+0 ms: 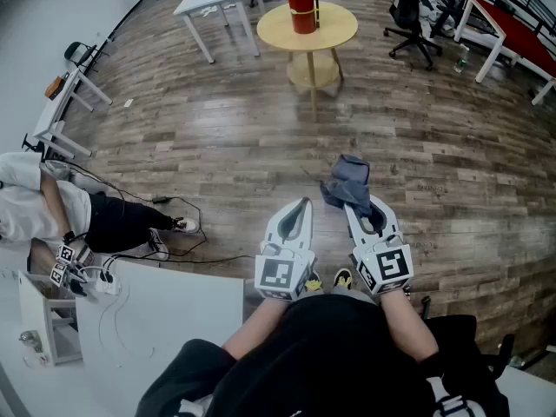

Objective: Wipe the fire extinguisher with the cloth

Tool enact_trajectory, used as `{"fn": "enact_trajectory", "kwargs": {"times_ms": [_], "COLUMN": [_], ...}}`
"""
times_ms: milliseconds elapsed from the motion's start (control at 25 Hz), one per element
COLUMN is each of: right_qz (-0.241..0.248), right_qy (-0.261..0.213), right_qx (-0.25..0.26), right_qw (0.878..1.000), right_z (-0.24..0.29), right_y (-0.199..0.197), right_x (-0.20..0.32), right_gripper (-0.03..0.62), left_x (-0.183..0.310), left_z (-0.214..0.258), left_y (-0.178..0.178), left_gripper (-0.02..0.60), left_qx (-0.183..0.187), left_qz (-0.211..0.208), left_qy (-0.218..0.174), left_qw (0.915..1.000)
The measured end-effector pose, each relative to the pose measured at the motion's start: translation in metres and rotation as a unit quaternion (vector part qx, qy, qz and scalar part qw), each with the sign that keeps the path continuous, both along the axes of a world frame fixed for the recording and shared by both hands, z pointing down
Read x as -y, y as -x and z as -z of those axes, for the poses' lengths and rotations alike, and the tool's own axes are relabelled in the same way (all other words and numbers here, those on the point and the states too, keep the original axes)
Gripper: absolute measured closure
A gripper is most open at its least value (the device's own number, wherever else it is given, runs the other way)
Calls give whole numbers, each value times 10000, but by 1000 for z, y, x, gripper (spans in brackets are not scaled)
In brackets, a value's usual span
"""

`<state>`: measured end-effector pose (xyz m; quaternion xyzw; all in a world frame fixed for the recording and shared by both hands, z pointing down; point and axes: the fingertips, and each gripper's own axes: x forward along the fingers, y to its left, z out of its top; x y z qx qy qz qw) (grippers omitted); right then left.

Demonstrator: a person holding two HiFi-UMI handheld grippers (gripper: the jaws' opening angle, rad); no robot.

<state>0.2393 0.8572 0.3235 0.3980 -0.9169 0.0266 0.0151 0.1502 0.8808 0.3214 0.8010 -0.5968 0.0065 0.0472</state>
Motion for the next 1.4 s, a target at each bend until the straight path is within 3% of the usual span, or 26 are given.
{"fn": "enact_trajectory", "kwargs": {"times_ms": [360,720,880,1080,1240,1400], "right_qz": [6,-261,-460,-130,-57,-176], "right_qy": [37,10,158,378,363,432], "right_qx": [-78,280,180,257,108,308], "right_qw": [10000,9993,9987,9989,9993,9984], "right_z": [-6,-5,-13,-27,-36,-39], "right_y": [22,20,16,15,12,-7], "right_x": [-3,17,40,77,124,180], "right_gripper": [487,488,488,488,488,488], "left_x": [-4,13,32,70,115,161], "left_z": [4,-16,-27,-33,-35,-35], "left_y": [24,50,47,40,34,23], "left_gripper": [566,566,566,566,566,566], "left_qx": [-50,-20,-20,76,221,435], "left_qz": [1,71,20,64,116,126], "left_qy": [-119,52,180,245,293,305], "left_qw": [9999,10000,9998,9996,9993,9985]}}
